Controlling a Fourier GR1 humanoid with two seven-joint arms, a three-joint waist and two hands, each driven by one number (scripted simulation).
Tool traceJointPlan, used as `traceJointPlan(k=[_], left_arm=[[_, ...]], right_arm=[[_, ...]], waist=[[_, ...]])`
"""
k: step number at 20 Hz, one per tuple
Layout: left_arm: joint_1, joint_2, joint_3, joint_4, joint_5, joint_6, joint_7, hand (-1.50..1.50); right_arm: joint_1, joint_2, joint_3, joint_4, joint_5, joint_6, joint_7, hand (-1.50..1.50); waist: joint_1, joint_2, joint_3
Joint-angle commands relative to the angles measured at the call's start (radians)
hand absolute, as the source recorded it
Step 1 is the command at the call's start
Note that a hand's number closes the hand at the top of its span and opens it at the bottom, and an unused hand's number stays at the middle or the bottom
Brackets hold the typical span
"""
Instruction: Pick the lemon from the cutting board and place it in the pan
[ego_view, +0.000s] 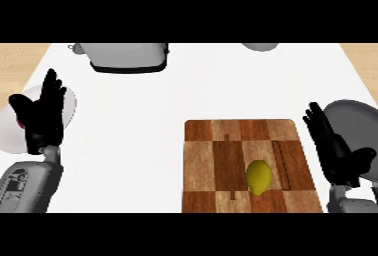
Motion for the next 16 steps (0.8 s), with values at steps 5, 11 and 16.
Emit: traceJointPlan(k=[5,11,16], left_arm=[[0.073,-0.015,-0.029,-0.140,0.094,-0.141,-0.009,0.00],[0.091,0.003,0.005,-0.135,0.177,-0.210,0.032,0.00],[0.092,-0.034,-0.028,-0.166,0.161,-0.193,0.052,0.00]], right_arm=[[-0.059,-0.009,-0.087,-0.240,-0.130,0.050,-0.080,1.50],[0.306,-0.072,-0.039,-0.428,0.263,-0.167,-0.167,1.50],[0.584,-0.096,-0.047,-0.571,0.353,-0.163,-0.180,-1.50]], waist=[[0.008,0.015,-0.001],[-0.044,0.009,-0.003],[-0.025,0.018,-0.001]])
